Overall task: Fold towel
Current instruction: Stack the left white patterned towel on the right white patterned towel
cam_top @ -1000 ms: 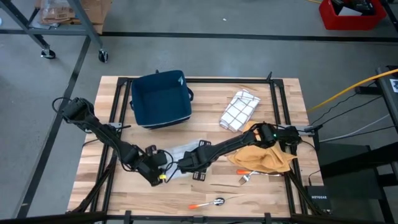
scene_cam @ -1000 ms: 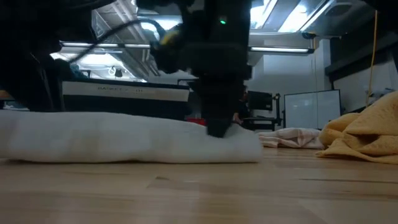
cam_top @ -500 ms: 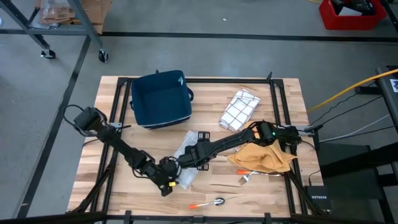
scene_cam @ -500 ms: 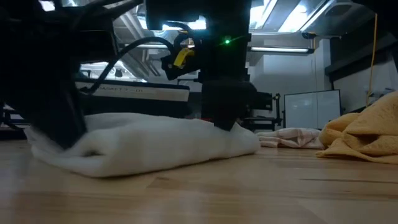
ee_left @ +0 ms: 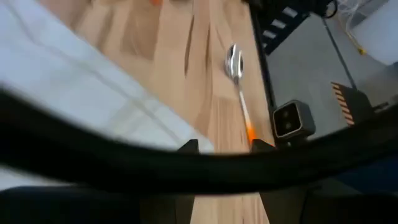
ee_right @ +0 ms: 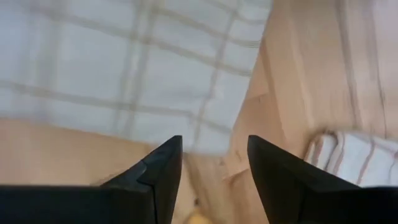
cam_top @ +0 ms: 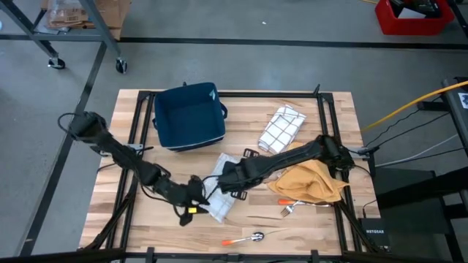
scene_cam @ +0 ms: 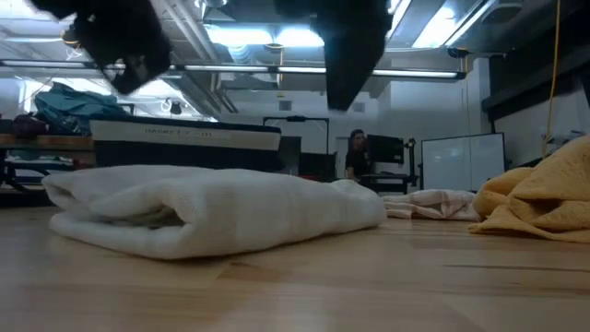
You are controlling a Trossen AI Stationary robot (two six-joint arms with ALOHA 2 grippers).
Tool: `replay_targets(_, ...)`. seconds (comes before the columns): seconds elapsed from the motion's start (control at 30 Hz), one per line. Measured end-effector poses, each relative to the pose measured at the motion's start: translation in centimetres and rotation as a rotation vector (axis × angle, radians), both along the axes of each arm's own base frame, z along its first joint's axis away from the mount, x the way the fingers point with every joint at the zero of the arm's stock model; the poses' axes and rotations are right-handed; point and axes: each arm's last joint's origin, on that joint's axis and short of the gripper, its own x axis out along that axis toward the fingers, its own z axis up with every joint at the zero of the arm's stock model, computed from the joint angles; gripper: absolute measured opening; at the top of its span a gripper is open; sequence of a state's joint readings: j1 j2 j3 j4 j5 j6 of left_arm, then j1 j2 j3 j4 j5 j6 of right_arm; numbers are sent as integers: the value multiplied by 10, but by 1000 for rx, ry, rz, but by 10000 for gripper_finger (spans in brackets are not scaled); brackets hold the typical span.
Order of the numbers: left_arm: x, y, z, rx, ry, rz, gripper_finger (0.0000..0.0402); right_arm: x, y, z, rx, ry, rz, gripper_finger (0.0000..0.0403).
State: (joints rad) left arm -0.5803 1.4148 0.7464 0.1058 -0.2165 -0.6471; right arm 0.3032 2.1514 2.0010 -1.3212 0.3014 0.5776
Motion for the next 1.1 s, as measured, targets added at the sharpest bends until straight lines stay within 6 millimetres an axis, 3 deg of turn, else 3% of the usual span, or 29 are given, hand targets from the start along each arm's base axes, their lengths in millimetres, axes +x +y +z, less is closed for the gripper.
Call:
replay_targets(0.23, -20, 39, 40, 49, -45, 63, 140, -34, 31, 39, 87, -114, -196, 186)
replay_targets(0.47, -31, 70, 51, 119, -20, 132, 140, -86, 67, 62, 10, -110, -286, 186)
replay_targets(0.57, -30, 77, 50, 137, -4, 149, 140, -100, 78, 74, -4, -168, -203, 186)
replay_targets(0.87, -28, 85, 50, 171, -4, 169, 140, -111, 97, 83, 39, -177, -15, 186)
replay_targets(1.1, -28, 84, 50, 169, -5, 169, 140, -117, 84, 91, -33, -123, 87, 186)
